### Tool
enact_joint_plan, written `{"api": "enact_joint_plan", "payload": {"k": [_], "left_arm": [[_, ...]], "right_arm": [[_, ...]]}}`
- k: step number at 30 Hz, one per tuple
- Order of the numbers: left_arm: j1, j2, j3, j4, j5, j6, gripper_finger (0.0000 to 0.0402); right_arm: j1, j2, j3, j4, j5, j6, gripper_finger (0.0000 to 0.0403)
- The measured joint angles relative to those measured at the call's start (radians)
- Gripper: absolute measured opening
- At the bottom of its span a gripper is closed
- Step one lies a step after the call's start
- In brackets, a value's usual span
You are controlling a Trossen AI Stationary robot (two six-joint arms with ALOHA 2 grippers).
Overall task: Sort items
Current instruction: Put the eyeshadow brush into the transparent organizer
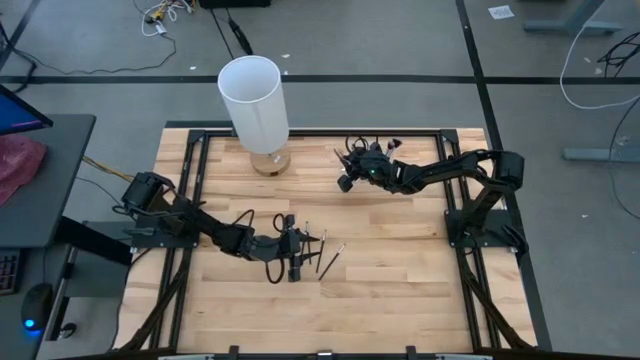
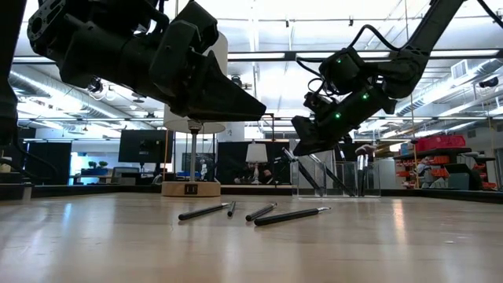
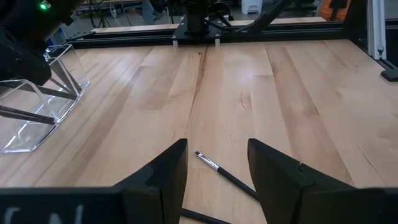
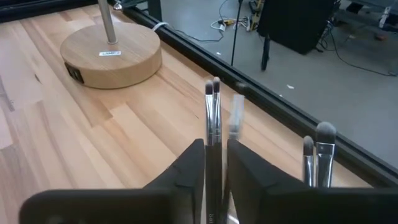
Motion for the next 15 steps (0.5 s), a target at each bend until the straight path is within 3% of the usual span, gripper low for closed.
{"api": "enact_joint_plan", "payload": {"k": [7, 15], "left_arm": [[0.000, 0.000, 0.000, 0.000, 0.000, 0.000, 0.0172], [0.000, 0.000, 0.000, 0.000, 0.000, 0.000, 0.0172]], "right_arm": [[0.000, -0.025, -0.001, 0.000, 0.002, -0.027, 0.0092], [0.103, -0.202, 0.000, 0.006, 0.006, -0.033, 0.0092]]}}
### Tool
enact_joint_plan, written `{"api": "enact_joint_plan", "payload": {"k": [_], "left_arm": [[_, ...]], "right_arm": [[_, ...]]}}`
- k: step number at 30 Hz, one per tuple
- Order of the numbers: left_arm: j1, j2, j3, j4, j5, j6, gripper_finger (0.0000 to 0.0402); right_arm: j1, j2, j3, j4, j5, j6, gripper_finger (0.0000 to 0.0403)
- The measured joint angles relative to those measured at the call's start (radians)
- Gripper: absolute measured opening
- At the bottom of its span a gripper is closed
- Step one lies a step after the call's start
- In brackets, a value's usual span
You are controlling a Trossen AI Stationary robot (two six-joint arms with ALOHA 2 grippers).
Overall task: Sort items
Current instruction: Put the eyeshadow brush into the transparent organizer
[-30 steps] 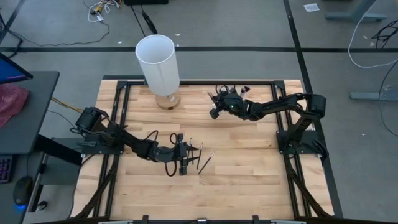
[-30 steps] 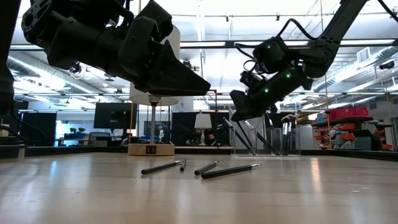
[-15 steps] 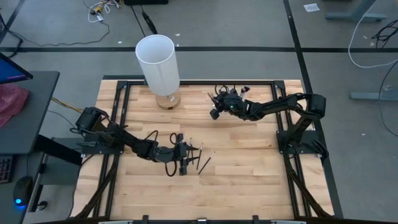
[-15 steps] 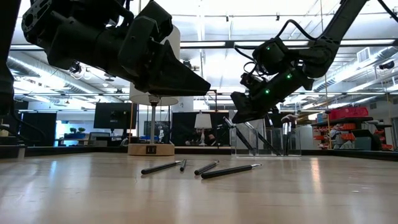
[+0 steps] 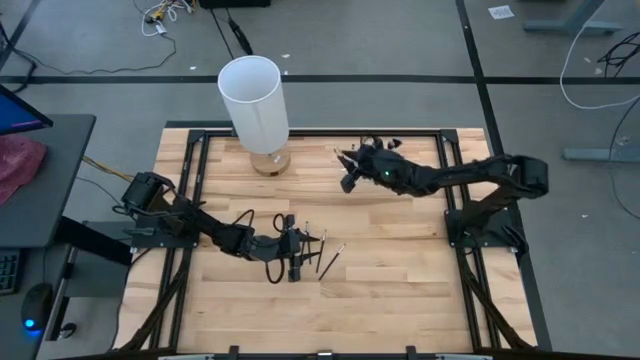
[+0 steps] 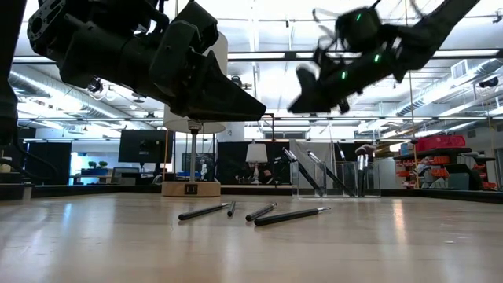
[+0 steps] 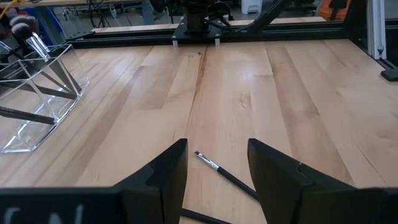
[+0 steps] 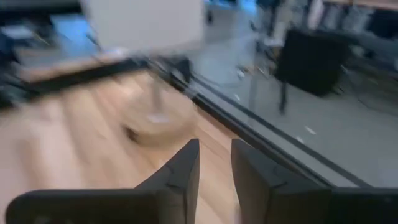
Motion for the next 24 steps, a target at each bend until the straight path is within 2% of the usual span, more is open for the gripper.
{"api": "enact_joint_plan", "payload": {"k": [6, 10, 14, 18, 21, 24], "left_arm": [[0.000, 0.000, 0.000, -0.001, 0.000, 0.000, 0.0172], [0.000, 0.000, 0.000, -0.008, 0.000, 0.000, 0.0172], [0.000, 0.000, 0.000, -0.013, 0.000, -0.001, 0.0172], [0.000, 0.000, 0.000, -0.048, -0.002, -0.027, 0.0172], [0.000, 0.000, 0.000, -0.108, -0.016, -0.069, 0.0172], [0.000, 0.000, 0.000, -0.214, -0.070, -0.162, 0.0172]], "right_arm": [[0.248, -0.024, 0.000, -0.026, 0.005, 0.005, 0.0082], [0.438, 0.046, 0.000, -0.038, 0.069, 0.071, 0.0078], [0.564, 0.134, 0.000, -0.038, 0.093, 0.201, 0.0086], [0.628, 0.202, -0.001, -0.062, 0.090, 0.358, 0.0124], [0.638, 0.233, -0.001, -0.103, 0.079, 0.476, 0.0172], [0.637, 0.250, -0.001, -0.137, 0.076, 0.508, 0.0222]]}}
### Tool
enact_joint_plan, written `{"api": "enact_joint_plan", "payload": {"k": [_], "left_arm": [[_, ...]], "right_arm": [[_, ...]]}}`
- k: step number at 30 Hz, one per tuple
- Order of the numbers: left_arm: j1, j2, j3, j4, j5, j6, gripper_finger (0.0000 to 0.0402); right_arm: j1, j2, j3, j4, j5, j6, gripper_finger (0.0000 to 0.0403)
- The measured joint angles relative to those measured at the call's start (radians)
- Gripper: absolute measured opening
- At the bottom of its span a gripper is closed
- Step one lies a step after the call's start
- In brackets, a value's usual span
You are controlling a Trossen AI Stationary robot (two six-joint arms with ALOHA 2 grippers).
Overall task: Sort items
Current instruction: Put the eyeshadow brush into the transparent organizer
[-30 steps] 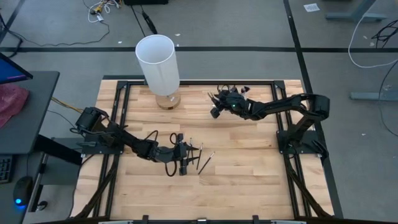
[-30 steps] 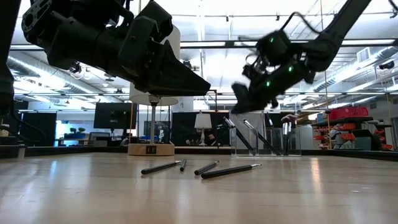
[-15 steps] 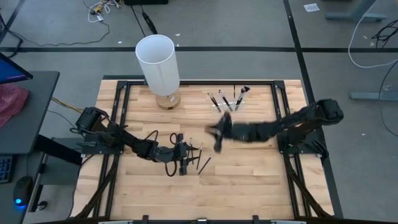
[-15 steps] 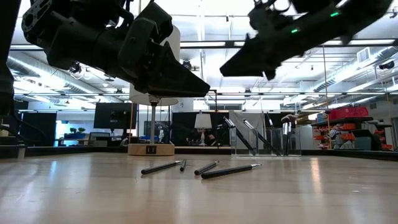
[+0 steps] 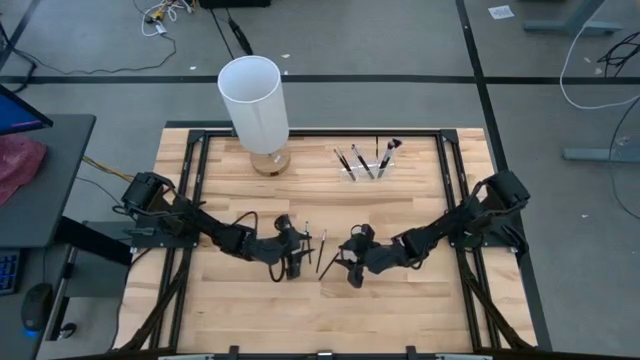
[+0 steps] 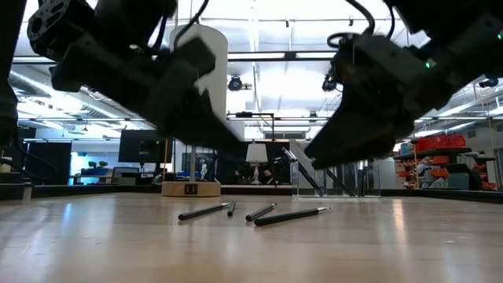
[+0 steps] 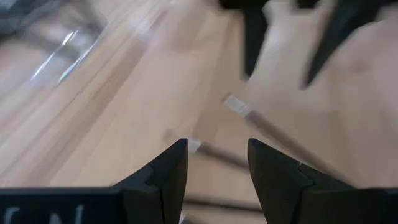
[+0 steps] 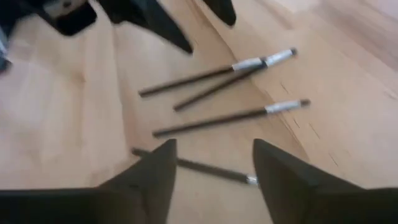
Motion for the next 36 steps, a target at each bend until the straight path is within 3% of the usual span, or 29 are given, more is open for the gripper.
{"api": "enact_joint_plan", "payload": {"k": [3, 7, 13, 19, 27, 36], "left_arm": [[0.000, 0.000, 0.000, -0.107, -0.040, -0.133, 0.0172], [-0.013, 0.000, 0.000, -0.221, -0.045, -0.281, 0.0172], [-0.069, 0.006, 0.000, -0.242, -0.117, -0.352, 0.0172], [-0.092, 0.078, 0.000, -0.200, -0.230, -0.386, 0.0172], [-0.054, 0.188, 0.002, -0.061, -0.161, -0.395, 0.0172], [-0.033, 0.158, 0.007, -0.218, -0.091, -0.413, 0.0138]], "right_arm": [[-0.003, 0.015, 0.000, -0.002, 0.001, -0.004, 0.0259], [-0.005, 0.028, 0.000, 0.018, 0.027, -0.011, 0.0277], [-0.005, 0.029, 0.000, 0.027, 0.109, -0.051, 0.0269], [-0.004, 0.030, 0.000, 0.036, 0.114, -0.068, 0.0251], [-0.004, 0.030, 0.000, 0.042, 0.114, -0.073, 0.0236], [-0.004, 0.030, 0.000, 0.047, 0.112, -0.072, 0.0235]]}}
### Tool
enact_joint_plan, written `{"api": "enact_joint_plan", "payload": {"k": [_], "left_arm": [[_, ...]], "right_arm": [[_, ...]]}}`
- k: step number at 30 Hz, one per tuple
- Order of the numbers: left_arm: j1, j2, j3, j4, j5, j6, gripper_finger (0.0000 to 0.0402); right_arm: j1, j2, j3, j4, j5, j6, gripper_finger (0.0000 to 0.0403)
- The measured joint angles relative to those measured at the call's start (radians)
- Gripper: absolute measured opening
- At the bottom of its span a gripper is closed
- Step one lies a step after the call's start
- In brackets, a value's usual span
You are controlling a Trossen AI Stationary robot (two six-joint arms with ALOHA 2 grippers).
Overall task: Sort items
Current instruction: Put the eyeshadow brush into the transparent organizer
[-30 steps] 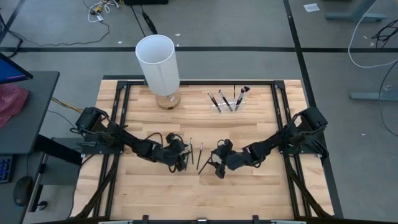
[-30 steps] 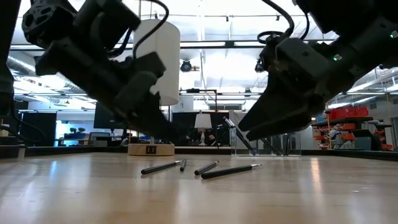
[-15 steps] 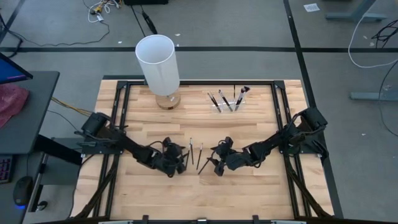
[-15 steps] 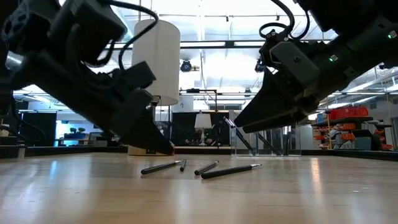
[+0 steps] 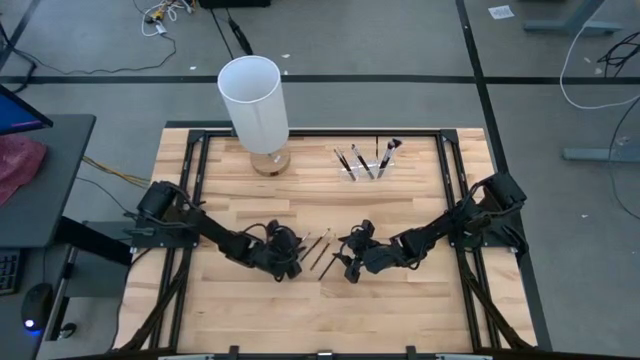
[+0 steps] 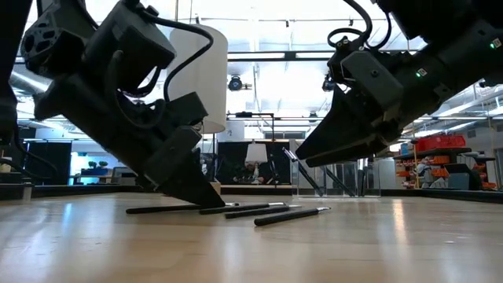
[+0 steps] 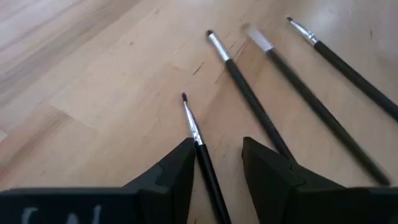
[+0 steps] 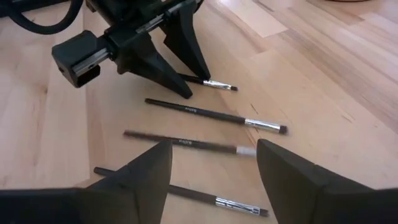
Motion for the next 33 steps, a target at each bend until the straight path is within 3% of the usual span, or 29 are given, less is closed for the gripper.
{"api": "enact_joint_plan", "payload": {"k": [7, 14, 19, 29, 33], "left_arm": [[0.010, -0.017, -0.017, -0.049, 0.062, -0.011, 0.0122], [0.033, -0.016, -0.123, 0.165, 0.096, 0.047, 0.0121], [0.044, -0.015, -0.167, 0.240, 0.081, 0.116, 0.0121], [0.054, -0.015, -0.170, 0.217, -0.003, 0.165, 0.0122], [0.088, -0.015, -0.171, 0.217, 0.010, 0.164, 0.0122]], "right_arm": [[0.000, 0.000, 0.000, 0.004, -0.001, 0.000, 0.0235], [0.000, 0.000, 0.000, 0.004, -0.007, 0.000, 0.0235], [0.000, 0.000, 0.000, 0.003, -0.007, -0.001, 0.0235], [0.000, 0.000, 0.000, 0.013, -0.007, -0.001, 0.0235], [0.000, 0.000, 0.000, 0.016, -0.007, -0.003, 0.0235]]}}
